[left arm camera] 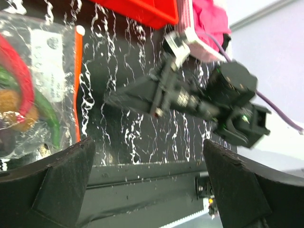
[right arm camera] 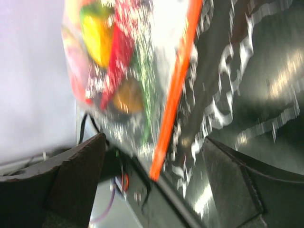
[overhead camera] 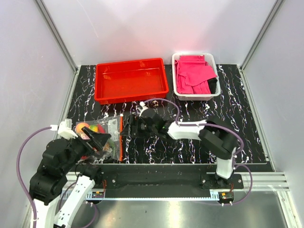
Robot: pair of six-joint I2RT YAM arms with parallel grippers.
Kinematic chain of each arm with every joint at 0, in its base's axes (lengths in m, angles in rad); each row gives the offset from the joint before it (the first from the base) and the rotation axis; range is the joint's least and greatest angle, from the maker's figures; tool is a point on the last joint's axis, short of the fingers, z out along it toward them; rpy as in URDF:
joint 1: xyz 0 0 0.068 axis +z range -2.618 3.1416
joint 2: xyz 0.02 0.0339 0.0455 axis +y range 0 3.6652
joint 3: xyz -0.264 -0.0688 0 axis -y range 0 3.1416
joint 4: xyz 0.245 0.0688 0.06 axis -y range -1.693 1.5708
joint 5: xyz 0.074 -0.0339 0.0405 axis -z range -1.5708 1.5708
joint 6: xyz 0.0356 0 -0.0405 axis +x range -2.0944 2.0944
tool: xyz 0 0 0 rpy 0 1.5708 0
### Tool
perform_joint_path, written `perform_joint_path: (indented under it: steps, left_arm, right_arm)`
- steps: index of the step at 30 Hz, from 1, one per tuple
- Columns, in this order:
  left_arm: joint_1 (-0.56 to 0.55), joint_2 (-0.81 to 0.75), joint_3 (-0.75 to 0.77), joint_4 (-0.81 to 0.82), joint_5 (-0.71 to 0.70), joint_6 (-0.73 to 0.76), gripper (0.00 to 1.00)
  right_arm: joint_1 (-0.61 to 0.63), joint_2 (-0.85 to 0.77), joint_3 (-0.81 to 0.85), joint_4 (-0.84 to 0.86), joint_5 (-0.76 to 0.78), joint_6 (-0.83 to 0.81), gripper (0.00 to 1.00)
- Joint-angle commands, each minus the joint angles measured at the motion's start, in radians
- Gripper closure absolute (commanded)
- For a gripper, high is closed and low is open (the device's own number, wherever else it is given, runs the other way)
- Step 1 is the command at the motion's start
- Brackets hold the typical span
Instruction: Open the zip-top bag and remove the fake food
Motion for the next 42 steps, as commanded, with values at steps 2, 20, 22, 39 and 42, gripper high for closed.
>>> perform_joint_path:
  steps: [2,20,22,39,42]
  left_arm:
    - [0.004,0.05,0.025,0.041,0.106,0.055,0.04]
    - [0.004,0.208,-0.006,0.113,0.225,0.188,0.17]
    - [0.004,0.224,-0.027,0.136,0.232,0.188,0.19]
    - [-0.264,0.42,-0.187,0.555,-0.04,0.123,0.21]
    - [-0.476,0.579,-0.115,0.553,-0.254,0.182,0.17]
  right_arm:
    - [0.005,0.121,0.148,0.119,0.082,-0.038,0.12]
    - [-0.02,0.389,0.422,-0.031,0.138,-0.059,0.19]
    - [-0.027,0.402,0.428,-0.005,0.086,-0.055,0.28]
    - [-0.181,-0.043,-0.024,0.173,-0.106,0.165,1.0]
    - [-0.182,-0.136,-0.084,0.105,-0.05,0.23,1.0]
